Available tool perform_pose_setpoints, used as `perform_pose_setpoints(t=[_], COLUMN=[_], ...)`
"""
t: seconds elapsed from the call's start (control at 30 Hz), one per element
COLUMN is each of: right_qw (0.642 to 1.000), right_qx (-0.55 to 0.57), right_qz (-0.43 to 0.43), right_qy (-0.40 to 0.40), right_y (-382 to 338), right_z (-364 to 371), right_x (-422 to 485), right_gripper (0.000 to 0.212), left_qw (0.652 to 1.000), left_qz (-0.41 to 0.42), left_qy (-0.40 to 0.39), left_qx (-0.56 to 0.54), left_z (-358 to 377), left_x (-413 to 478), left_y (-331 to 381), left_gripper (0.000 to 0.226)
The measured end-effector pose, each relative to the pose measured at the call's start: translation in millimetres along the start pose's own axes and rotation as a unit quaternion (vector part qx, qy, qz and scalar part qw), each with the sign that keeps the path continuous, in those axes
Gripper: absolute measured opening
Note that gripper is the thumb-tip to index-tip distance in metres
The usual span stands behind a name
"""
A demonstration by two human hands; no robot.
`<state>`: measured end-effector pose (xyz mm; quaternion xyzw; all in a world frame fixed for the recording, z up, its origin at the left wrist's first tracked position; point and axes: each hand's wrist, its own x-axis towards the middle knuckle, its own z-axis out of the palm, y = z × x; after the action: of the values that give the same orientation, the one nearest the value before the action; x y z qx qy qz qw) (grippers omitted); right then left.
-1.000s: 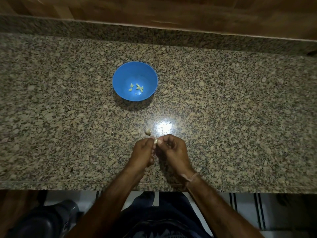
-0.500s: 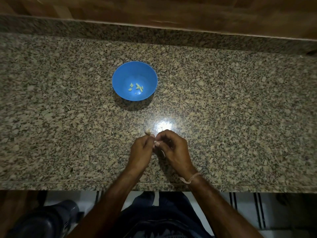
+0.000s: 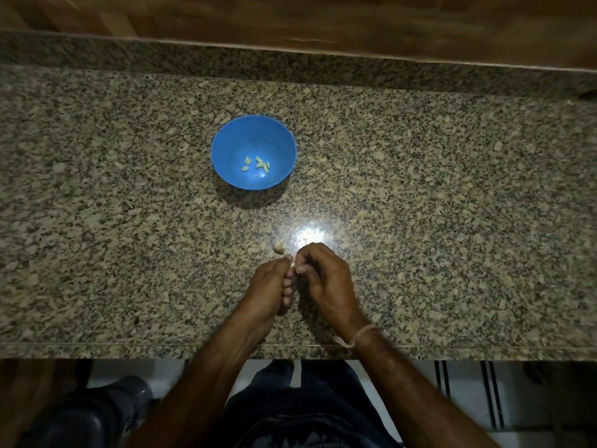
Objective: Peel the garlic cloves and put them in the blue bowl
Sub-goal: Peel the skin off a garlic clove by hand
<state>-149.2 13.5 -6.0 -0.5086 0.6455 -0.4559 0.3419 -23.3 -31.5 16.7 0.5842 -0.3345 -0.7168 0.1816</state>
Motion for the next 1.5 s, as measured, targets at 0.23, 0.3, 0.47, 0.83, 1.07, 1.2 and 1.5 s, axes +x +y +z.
perform_pose_setpoints(t=[0.23,0.3,0.47,0.83,1.07,1.2,1.5], right_qw=[0.964,0.964,0.964,0.981,0.958,0.963,0.982], right_qx=[0.222,0.217,0.216,0.142,0.219,0.2,0.147], right_qz=[0.146,0.152,0.154,0.129,0.179,0.175,0.12], right_qy=[-0.015,-0.012,0.016,0.031,0.046,0.04,0.004], right_y=[-2.8,-4.5,-7.3,-3.3,-2.8,-0.7,-4.8], right_z=[-3.9,-6.8,-3.7,-8.6,-8.7,-9.0,-14.6], right_x=[-3.9,-0.6,-0.5,-0.5,-2.2,-2.9,-0.5], right_gripper=[0.017,0.011,0.008,0.009,0.008,0.008,0.014], left_qw=[0.996,0.995,0.975,0.957,0.969,0.971,0.943], left_qz=[0.057,0.07,0.165,0.187,0.179,0.179,0.231], left_qy=[-0.02,-0.018,0.04,0.075,0.064,0.073,0.091], left_qx=[0.067,0.07,0.144,0.207,0.157,0.143,0.221], left_z=[-13.2,-14.4,-12.6,-13.1,-11.5,-10.1,-10.6], left_x=[9.4,8.5,4.8,0.7,-2.6,-3.8,-6.2], left_y=[-0.2,0.4,1.0,5.6,7.3,7.0,9.1], left_gripper=[0.043,0.043,0.039,0.011,0.017,0.015,0.009])
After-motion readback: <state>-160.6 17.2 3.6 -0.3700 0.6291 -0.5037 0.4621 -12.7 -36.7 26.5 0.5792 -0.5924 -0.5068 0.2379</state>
